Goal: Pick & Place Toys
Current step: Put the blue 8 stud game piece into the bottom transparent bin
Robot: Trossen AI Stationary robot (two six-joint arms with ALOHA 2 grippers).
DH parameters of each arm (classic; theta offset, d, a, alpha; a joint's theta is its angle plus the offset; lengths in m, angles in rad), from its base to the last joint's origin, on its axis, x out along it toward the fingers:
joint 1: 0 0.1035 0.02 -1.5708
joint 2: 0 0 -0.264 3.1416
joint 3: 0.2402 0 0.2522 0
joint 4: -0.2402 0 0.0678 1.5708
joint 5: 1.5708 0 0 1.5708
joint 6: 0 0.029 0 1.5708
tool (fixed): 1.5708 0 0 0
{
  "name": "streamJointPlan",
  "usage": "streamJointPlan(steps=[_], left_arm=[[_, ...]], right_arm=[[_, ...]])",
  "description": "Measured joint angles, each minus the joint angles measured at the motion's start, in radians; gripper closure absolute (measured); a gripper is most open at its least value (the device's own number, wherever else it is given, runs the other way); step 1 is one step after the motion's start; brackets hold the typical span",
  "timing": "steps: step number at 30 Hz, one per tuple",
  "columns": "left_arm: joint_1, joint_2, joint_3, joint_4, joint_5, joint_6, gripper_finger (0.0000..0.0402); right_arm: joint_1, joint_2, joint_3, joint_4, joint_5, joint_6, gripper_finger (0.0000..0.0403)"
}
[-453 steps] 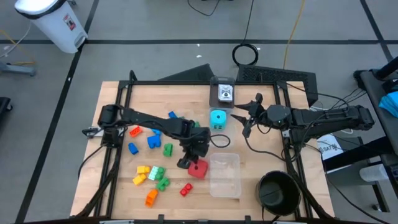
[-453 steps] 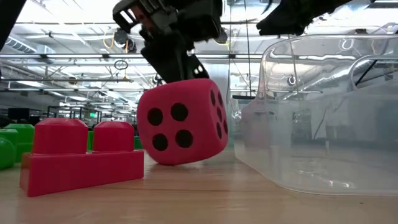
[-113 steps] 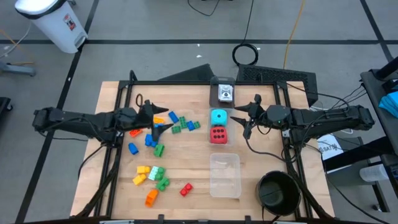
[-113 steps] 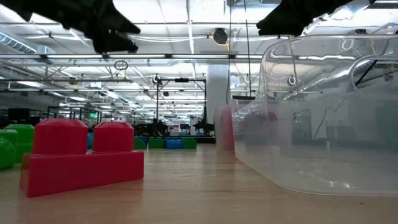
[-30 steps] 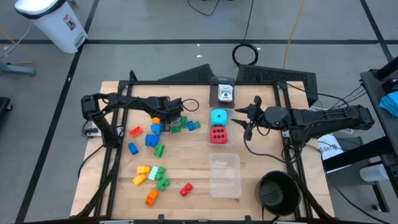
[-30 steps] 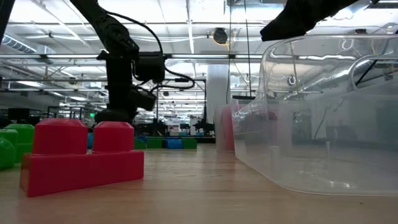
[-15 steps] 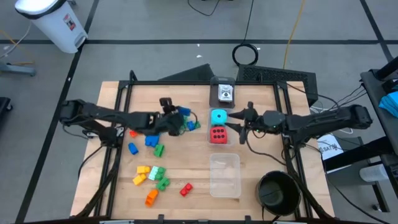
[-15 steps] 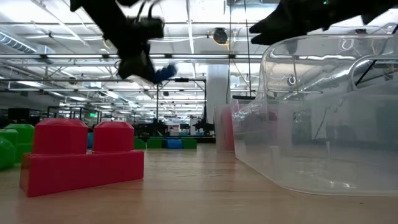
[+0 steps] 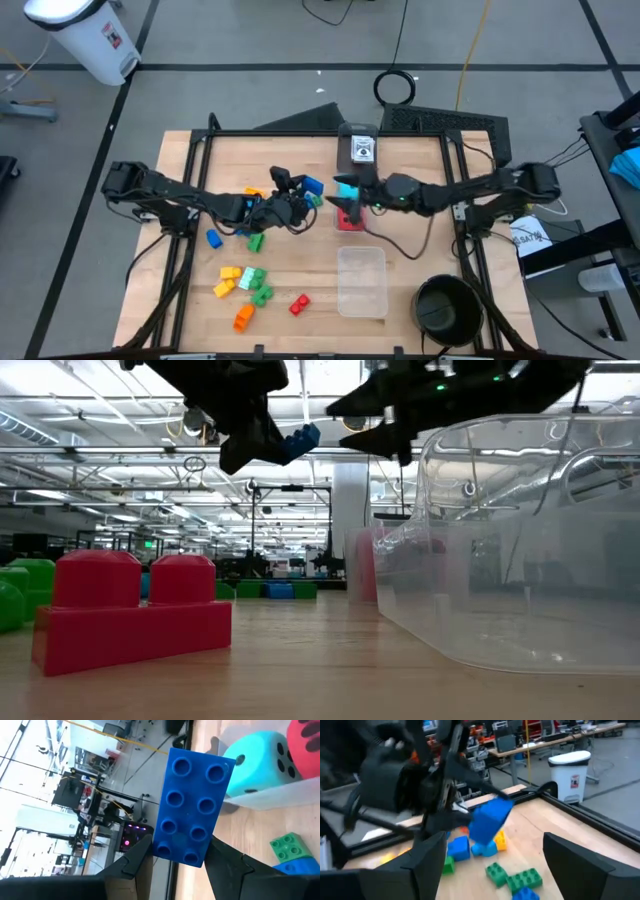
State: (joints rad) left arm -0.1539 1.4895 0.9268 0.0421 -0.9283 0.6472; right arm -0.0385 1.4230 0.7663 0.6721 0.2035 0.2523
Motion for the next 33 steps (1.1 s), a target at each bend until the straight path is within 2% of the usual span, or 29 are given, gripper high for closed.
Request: streamJointPlan(steps=[9, 15, 20, 27, 31, 33], left_arm=[[0.001, 0.004, 0.0, 0.013, 0.003, 0.021, 0.0252], [0.002, 0.004, 0.0, 0.007, 0.003, 0.022, 0.0252], [0.002, 0.004, 0.0, 0.002, 0.01, -0.004, 0.0251], [0.002, 0.003, -0.001, -0.012, -0.013, -0.017, 0.0237], [-0.002, 0.005, -0.002, -0.01, -0.002, -0.091, 0.0234], [-0.011, 0.005, -0.002, -0.016, 0.001, -0.168, 0.0233]], right_arm=[[-0.049, 0.176, 0.153, -0.002, -0.079, 0.089, 0.0117], [-0.055, 0.232, 0.196, 0.001, -0.123, 0.106, 0.0136], [-0.054, 0.232, 0.198, 0.003, -0.125, 0.128, 0.0197], [-0.057, 0.221, 0.198, -0.013, -0.116, 0.116, 0.0337], [-0.056, 0.219, 0.198, -0.032, -0.134, 0.07, 0.0341], [-0.056, 0.202, 0.198, -0.051, -0.18, 0.059, 0.0341]])
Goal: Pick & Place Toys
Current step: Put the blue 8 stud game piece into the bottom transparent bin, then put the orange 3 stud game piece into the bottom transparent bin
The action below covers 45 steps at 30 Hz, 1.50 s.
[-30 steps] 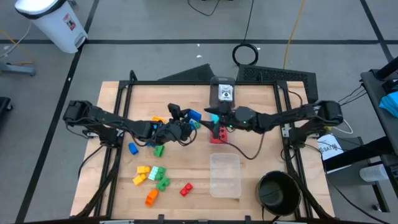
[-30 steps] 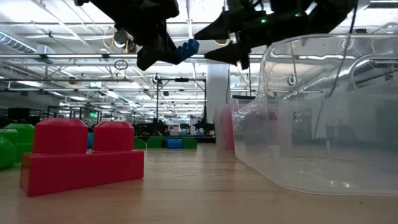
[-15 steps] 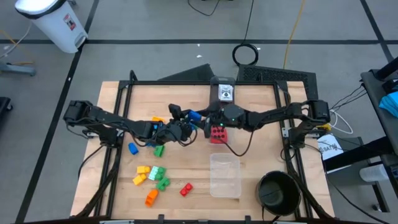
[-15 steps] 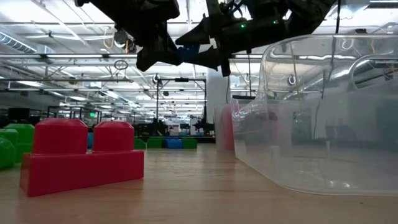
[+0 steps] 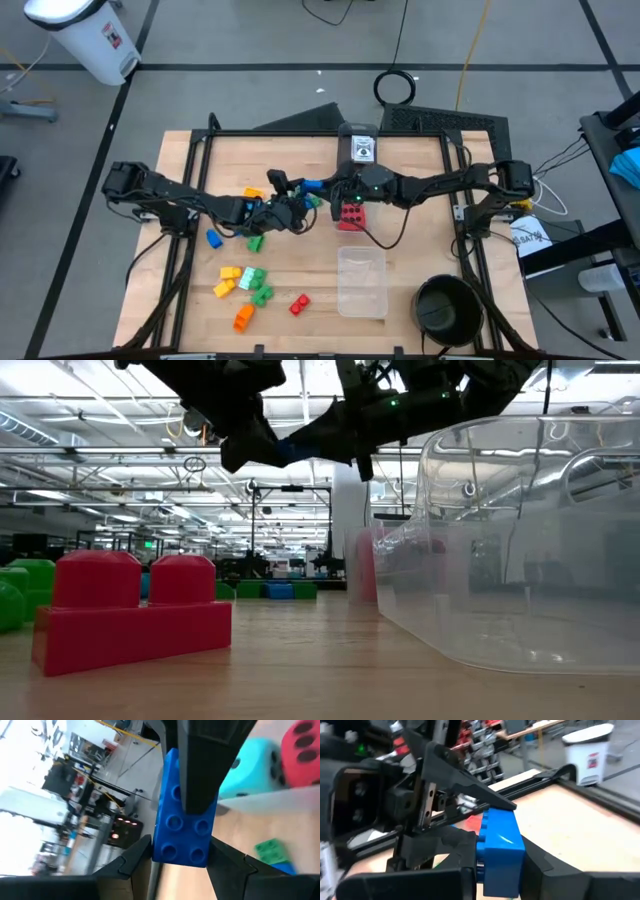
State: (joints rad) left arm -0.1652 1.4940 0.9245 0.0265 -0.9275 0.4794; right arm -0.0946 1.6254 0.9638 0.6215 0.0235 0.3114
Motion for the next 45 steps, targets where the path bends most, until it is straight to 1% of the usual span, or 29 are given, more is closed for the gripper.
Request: streamJointPlan(steps=[2, 4, 7, 9, 11, 15, 17, 19, 21, 25, 28, 30, 31, 33, 37, 42, 45], left_arm=[[-0.014, -0.007, 0.001, -0.005, 0.022, -0.065, 0.0232], [-0.024, -0.032, 0.004, -0.026, 0.069, -0.132, 0.0228], [-0.014, -0.08, 0.005, -0.063, 0.239, -0.229, 0.0214], [0.013, -0.124, 0.0, -0.118, 0.376, -0.268, 0.0202], [0.052, -0.163, -0.003, -0.124, 0.5, -0.319, 0.0191], [0.137, -0.24, -0.081, -0.099, 0.669, -0.385, 0.018], [0.17, -0.269, -0.148, -0.01, 0.718, -0.403, 0.018], [0.196, -0.308, -0.24, 0.106, 0.729, -0.434, 0.0179], [0.217, -0.335, -0.329, 0.263, 0.724, -0.466, 0.0179], [0.243, -0.402, -0.501, 0.535, 0.659, -0.53, 0.0179], [0.25, -0.431, -0.594, 0.714, 0.629, -0.583, 0.0179], [0.249, -0.441, -0.641, 0.784, 0.63, -0.623, 0.0179], [0.248, -0.441, -0.652, 0.812, 0.631, -0.65, 0.0179], [0.248, -0.442, -0.667, 0.816, 0.63, -0.713, 0.0179], [0.248, -0.44, -0.669, 0.799, 0.631, -0.821, 0.0178], [0.248, -0.432, -0.669, 0.795, 0.639, -0.918, 0.0178], [0.248, -0.432, -0.669, 0.787, 0.639, -0.97, 0.0178]], right_arm=[[-0.006, -0.043, 0.0, -0.061, -0.043, -0.012, 0.0341], [-0.006, -0.084, 0.0, -0.115, -0.07, -0.039, 0.0341], [0.007, -0.174, 0.0, -0.243, -0.095, -0.107, 0.0341], [0.027, -0.226, 0.002, -0.301, -0.115, -0.131, 0.0341], [0.064, -0.278, 0.0, -0.408, -0.108, -0.155, 0.0341], [0.163, -0.344, -0.013, -0.553, -0.105, -0.174, 0.0341], [0.215, -0.364, -0.037, -0.561, -0.09, -0.17, 0.0341], [0.273, -0.379, -0.076, -0.588, -0.052, -0.161, 0.0341], [0.319, -0.38, -0.108, -0.599, -0.024, -0.14, 0.0341], [0.394, -0.382, -0.183, -0.601, -0.021, -0.082, 0.0341], [0.432, -0.374, -0.235, -0.59, -0.019, -0.033, 0.0341], [0.45, -0.369, -0.257, -0.582, -0.008, -0.009, 0.0341], [0.458, -0.367, -0.266, -0.578, 0.013, 0.005, 0.034], [0.471, -0.358, -0.283, -0.578, 0.066, 0.028, 0.0328], [0.484, -0.347, -0.309, -0.549, 0.135, 0.04, 0.0274], [0.499, -0.345, -0.322, -0.499, 0.137, 0.0, 0.0198], [0.503, -0.345, -0.322, -0.425, 0.136, -0.04, 0.0157]])
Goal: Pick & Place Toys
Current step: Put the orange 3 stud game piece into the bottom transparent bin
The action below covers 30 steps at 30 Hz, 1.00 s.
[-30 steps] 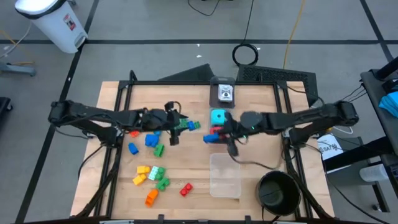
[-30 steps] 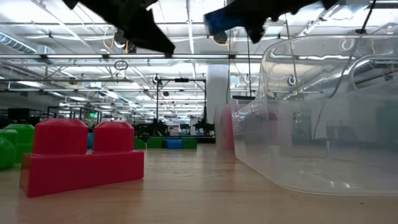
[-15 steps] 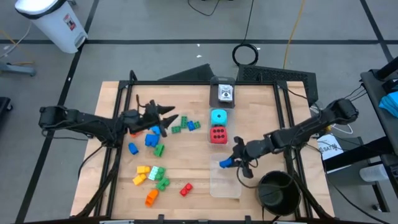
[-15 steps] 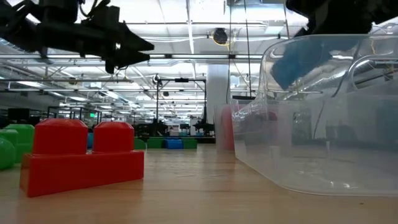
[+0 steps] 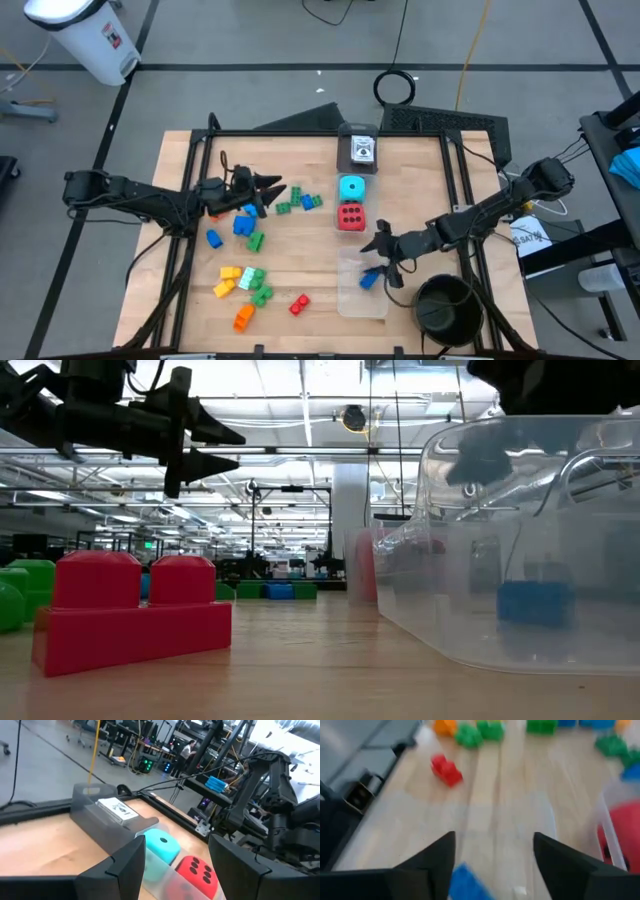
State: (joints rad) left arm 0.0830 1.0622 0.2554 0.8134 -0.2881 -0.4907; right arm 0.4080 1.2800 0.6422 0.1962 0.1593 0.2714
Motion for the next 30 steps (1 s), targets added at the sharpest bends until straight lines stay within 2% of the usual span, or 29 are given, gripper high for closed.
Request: streamJointPlan(steps=[4, 10, 16, 19, 23, 26, 30], left_arm=[[0.0, 0.0, 0.0, 0.0, -0.001, -0.024, 0.0178], [-0.002, 0.013, 0.001, -0.021, 0.014, -0.021, 0.0178], [-0.017, 0.026, 0.016, -0.226, 0.026, -0.05, 0.0178], [-0.009, -0.015, 0.072, -0.494, 0.036, -0.097, 0.0178], [0.001, -0.065, 0.236, -1.078, 0.053, -0.192, 0.0178], [0.002, -0.053, 0.35, -1.503, 0.042, -0.351, 0.0179], [0.002, -0.031, 0.415, -1.828, 0.064, -0.645, 0.0179]], right_arm=[[0.0, -0.011, 0.0, 0.12, -0.005, -0.084, 0.012], [0.0, -0.081, 0.0, 0.175, -0.005, -0.197, 0.0102], [-0.002, -0.169, 0.0, 0.167, -0.004, -0.281, 0.0105], [-0.002, -0.208, 0.0, 0.167, -0.003, -0.332, 0.0106], [-0.002, -0.234, 0.0, 0.166, -0.004, -0.346, 0.0107], [-0.002, -0.238, 0.0, 0.167, -0.004, -0.392, 0.0111], [-0.002, -0.238, 0.0, 0.166, -0.003, -0.451, 0.0113]])
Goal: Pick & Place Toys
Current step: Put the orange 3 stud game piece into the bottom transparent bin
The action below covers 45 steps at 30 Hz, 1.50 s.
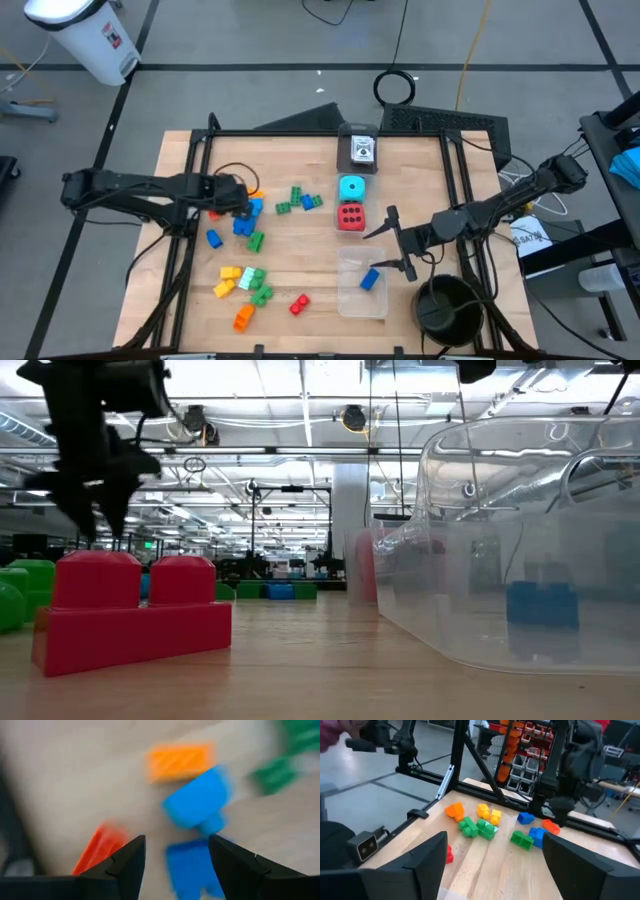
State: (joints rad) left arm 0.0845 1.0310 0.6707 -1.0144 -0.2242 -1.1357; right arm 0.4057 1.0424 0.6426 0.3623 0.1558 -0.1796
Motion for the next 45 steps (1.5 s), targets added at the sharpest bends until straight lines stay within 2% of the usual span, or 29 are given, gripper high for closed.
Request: streamJointPlan(steps=[3, 6, 11, 18, 24, 28, 31, 36, 39, 45], left_arm=[[-0.017, 0.024, -0.017, -0.098, 0.037, -0.139, 0.0179], [-0.036, 0.064, -0.039, -0.072, 0.003, -0.197, 0.0179], [-0.026, 0.164, -0.041, -0.072, -0.05, -0.256, 0.0179], [0.062, 0.323, -0.041, -0.053, -0.021, -0.293, 0.0179], [0.093, 0.419, -0.038, 0.099, 0.013, -0.161, 0.0179], [0.095, 0.424, -0.014, 0.21, -0.007, -0.106, 0.0179], [0.09, 0.425, 0.018, 0.232, -0.031, -0.062, 0.0179], [0.09, 0.416, 0.087, 0.344, -0.051, 0.115, 0.0179], [0.091, 0.413, 0.127, 0.358, -0.053, 0.239, 0.0179], [0.091, 0.414, 0.171, 0.359, -0.032, 0.281, 0.0179]], right_arm=[[0.0, 0.0, 0.0, 0.004, 0.0, -0.013, 0.0113], [0.0, 0.0, 0.0, 0.008, 0.0, -0.016, 0.0113], [-0.001, 0.0, 0.0, 0.019, 0.0, -0.016, 0.0113], [-0.001, 0.0, 0.0, 0.031, 0.0, -0.016, 0.0113], [0.0, 0.0, 0.0, 0.03, 0.0, -0.016, 0.0113], [0.0, 0.0, 0.0, 0.03, 0.0, -0.016, 0.0112], [0.0, 0.0, 0.0, 0.03, 0.0, -0.016, 0.0112], [0.0, 0.0, 0.0, 0.03, 0.0, -0.016, 0.0112], [0.0, 0.0, 0.0, 0.03, 0.001, -0.016, 0.0112], [0.0, 0.0, 0.0, 0.024, 0.0, -0.016, 0.0112]])
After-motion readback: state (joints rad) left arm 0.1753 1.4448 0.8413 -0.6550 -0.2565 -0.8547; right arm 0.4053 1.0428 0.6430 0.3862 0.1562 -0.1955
